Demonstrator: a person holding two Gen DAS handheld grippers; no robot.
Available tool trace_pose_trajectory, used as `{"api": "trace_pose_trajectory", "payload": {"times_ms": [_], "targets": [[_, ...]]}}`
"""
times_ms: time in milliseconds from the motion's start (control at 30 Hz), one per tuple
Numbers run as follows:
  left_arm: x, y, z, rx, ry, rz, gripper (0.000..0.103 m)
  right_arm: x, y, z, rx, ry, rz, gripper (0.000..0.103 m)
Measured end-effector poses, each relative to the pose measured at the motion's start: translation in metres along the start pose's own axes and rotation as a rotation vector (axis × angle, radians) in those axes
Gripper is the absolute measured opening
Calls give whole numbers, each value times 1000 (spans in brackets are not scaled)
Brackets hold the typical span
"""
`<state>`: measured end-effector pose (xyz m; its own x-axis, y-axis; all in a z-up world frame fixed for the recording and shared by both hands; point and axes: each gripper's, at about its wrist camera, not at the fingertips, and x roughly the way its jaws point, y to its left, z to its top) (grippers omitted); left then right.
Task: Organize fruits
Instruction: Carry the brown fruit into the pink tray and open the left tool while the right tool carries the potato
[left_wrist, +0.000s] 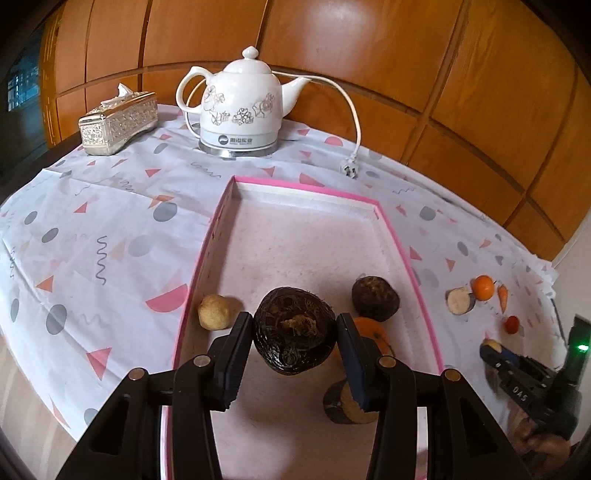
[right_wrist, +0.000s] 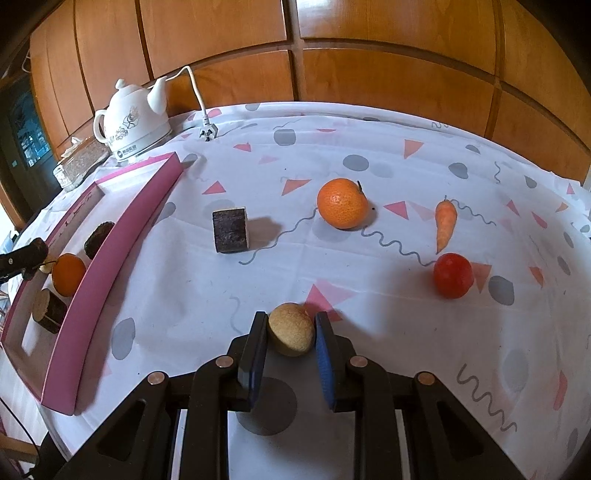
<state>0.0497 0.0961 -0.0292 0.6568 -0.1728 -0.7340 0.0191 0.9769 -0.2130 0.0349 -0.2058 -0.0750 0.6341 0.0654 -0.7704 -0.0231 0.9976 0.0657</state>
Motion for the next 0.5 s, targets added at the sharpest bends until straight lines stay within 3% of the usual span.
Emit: {"api": "trace_pose_trajectory", "payload": {"times_ms": [500], "targets": [[31,-7,12,25,-8,45,49,0,3,-3,-19,-22,-28,25]]}}
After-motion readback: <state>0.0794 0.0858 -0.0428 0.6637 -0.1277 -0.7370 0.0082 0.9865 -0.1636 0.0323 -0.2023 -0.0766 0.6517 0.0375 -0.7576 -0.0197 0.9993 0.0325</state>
